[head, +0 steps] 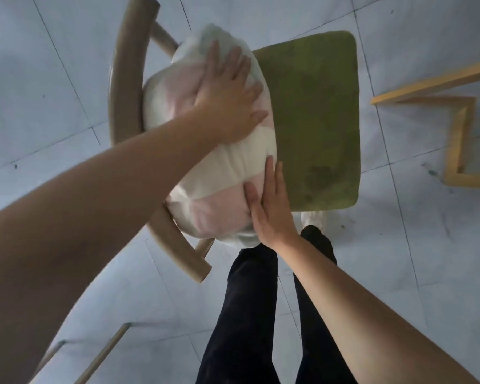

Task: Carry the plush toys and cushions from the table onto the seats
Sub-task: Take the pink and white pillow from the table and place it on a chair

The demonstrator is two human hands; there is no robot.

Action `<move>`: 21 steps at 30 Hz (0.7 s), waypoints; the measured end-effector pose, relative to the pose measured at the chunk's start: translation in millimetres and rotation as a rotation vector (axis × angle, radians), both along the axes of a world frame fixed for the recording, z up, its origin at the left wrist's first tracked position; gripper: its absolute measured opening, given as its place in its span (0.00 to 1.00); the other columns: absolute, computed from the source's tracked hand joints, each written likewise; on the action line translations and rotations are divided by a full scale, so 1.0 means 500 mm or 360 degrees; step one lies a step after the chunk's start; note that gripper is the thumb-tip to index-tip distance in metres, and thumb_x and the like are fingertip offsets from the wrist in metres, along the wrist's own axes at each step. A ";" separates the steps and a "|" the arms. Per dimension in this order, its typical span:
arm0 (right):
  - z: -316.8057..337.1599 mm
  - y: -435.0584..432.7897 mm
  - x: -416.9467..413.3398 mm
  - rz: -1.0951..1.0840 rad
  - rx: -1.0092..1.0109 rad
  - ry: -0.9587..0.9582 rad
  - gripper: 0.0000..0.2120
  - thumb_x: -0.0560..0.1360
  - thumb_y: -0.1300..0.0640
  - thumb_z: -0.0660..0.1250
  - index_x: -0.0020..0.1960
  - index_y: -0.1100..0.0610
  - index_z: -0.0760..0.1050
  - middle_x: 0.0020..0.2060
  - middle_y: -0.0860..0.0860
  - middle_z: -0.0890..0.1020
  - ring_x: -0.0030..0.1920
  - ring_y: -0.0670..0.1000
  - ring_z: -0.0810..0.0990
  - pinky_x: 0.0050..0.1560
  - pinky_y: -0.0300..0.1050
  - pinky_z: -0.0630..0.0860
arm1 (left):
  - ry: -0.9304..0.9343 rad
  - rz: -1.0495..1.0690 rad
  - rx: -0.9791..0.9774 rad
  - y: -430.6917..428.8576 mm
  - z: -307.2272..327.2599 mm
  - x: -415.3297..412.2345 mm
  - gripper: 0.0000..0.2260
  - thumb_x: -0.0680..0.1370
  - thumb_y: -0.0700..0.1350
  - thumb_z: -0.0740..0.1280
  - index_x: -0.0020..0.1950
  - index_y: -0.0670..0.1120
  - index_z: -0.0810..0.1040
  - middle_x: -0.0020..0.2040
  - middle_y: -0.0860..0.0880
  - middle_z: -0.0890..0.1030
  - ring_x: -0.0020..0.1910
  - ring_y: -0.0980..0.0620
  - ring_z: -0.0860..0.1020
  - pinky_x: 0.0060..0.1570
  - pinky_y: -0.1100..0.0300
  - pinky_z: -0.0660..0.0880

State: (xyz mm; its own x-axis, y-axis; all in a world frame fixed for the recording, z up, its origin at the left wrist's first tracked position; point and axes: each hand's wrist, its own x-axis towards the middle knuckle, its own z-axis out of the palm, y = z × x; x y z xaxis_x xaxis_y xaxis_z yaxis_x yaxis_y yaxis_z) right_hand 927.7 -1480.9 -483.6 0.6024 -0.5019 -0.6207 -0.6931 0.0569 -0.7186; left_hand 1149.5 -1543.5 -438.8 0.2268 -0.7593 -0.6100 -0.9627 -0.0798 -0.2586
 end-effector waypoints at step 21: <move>-0.010 0.019 0.028 -0.0604 -0.0040 -0.0024 0.39 0.81 0.32 0.49 0.84 0.49 0.41 0.84 0.52 0.43 0.83 0.48 0.45 0.77 0.41 0.44 | 0.0138 0.0826 -0.0836 0.293 0.080 -0.171 0.26 0.84 0.55 0.59 0.82 0.49 0.62 0.83 0.38 0.53 0.83 0.38 0.50 0.77 0.32 0.45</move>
State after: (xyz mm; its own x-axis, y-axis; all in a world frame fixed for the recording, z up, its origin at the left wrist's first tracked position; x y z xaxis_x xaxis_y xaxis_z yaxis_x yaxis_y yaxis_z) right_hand 941.8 -1471.3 -488.5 0.3798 -0.7060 -0.5978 -0.6153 0.2898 -0.7331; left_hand 1064.3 -1397.0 -398.6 0.6032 -0.7642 -0.2284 -0.7828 -0.6221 0.0142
